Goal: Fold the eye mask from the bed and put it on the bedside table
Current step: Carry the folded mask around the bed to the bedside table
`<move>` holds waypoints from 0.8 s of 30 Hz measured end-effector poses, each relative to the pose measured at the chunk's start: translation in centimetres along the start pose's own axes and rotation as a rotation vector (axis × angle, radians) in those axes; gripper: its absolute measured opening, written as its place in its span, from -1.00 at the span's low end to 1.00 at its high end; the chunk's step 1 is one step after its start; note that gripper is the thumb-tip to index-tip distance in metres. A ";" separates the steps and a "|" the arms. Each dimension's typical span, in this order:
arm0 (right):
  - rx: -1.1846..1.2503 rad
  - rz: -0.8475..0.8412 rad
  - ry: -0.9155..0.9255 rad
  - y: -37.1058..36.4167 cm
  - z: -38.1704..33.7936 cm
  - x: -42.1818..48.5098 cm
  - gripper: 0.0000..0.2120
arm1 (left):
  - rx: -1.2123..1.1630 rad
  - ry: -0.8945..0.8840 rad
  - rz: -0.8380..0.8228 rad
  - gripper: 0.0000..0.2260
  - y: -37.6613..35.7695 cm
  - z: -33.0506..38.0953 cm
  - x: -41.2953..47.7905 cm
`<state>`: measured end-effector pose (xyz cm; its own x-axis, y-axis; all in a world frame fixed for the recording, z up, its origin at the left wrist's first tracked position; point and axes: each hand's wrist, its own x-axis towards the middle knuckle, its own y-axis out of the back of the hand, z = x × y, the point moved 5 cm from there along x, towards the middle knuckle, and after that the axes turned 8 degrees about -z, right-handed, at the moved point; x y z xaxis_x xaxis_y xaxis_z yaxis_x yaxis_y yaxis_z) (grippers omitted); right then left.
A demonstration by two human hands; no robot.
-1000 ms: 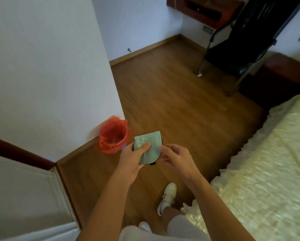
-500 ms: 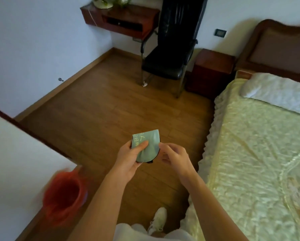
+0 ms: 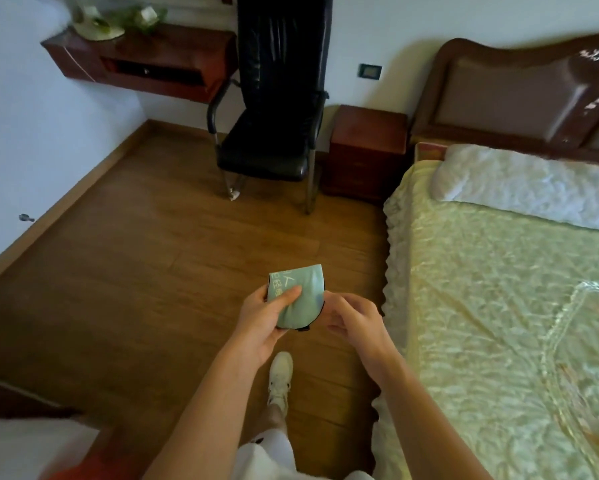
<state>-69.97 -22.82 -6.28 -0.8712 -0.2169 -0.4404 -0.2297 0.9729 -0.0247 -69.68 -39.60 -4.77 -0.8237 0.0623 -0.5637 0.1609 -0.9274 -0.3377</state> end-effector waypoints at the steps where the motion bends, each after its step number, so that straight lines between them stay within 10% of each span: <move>1: 0.003 0.014 -0.005 0.3 -0.6 1.7 -0.62 | 0.017 0.002 -0.014 -0.74 -0.3 1.1 1.8; 24: 0.172 0.312 0.005 12.9 -17.1 33.6 -0.67 | 0.230 0.081 -0.251 -0.83 -12.7 22.4 37.3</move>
<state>-109.63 -18.88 -6.10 -0.8901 0.0924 -0.4463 0.1233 0.9915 -0.0406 -114.68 -33.75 -4.60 -0.7750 0.3191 -0.5455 -0.1755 -0.9379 -0.2993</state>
